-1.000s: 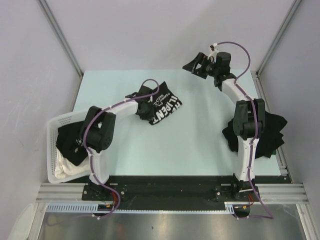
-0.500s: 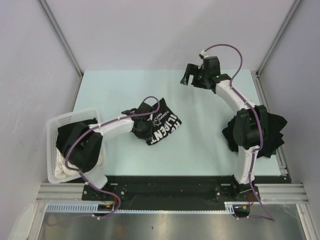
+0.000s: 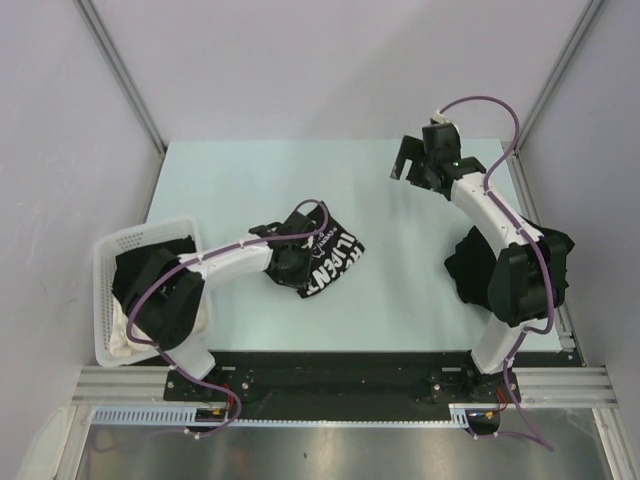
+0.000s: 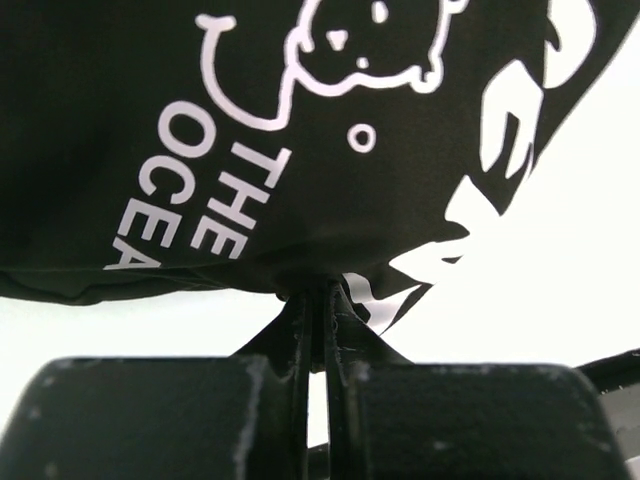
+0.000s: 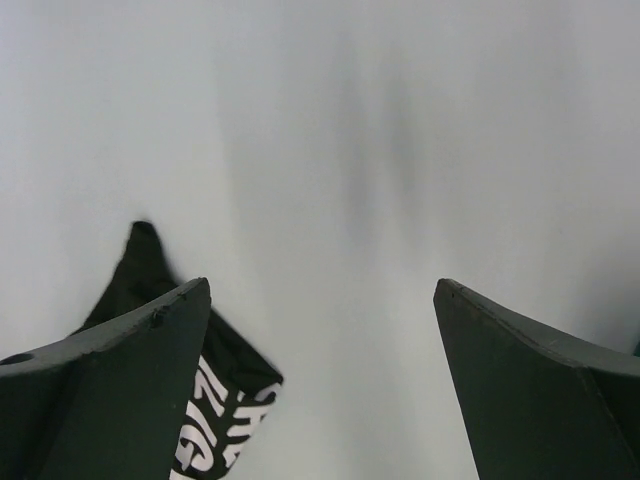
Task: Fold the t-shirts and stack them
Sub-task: Fold the tshirt
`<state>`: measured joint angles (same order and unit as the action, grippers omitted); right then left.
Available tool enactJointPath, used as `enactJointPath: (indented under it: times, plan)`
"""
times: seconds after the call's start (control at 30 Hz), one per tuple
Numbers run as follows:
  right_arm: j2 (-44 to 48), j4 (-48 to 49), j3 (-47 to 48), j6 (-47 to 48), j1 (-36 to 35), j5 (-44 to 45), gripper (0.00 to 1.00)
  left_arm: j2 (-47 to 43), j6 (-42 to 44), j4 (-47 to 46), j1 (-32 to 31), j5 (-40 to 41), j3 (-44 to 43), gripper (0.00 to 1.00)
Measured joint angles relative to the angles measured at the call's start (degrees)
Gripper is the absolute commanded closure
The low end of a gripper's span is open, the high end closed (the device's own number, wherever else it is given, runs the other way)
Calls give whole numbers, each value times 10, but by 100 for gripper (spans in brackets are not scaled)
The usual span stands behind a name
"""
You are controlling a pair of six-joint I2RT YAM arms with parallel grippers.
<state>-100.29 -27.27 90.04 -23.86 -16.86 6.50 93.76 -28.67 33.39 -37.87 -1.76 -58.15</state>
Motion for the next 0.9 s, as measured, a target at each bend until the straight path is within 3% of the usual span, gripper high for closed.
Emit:
enactJointPath:
  times: [0.13,0.27,0.6,0.9]
  plan:
    - [0,-25,-26,-20,12,-8,0,0,1,11,-9,-1,-13,73]
    - [5,-24,-27,-31,6,-30,0,13,2,30,-14,-5,-35,62]
    - [31,-16,-27,-37,19,-62,0,29,4,99,-15,3,-99,51]
    - [32,-30,-27,-40,21,-90,0,28,29,169,18,68,-209,45]
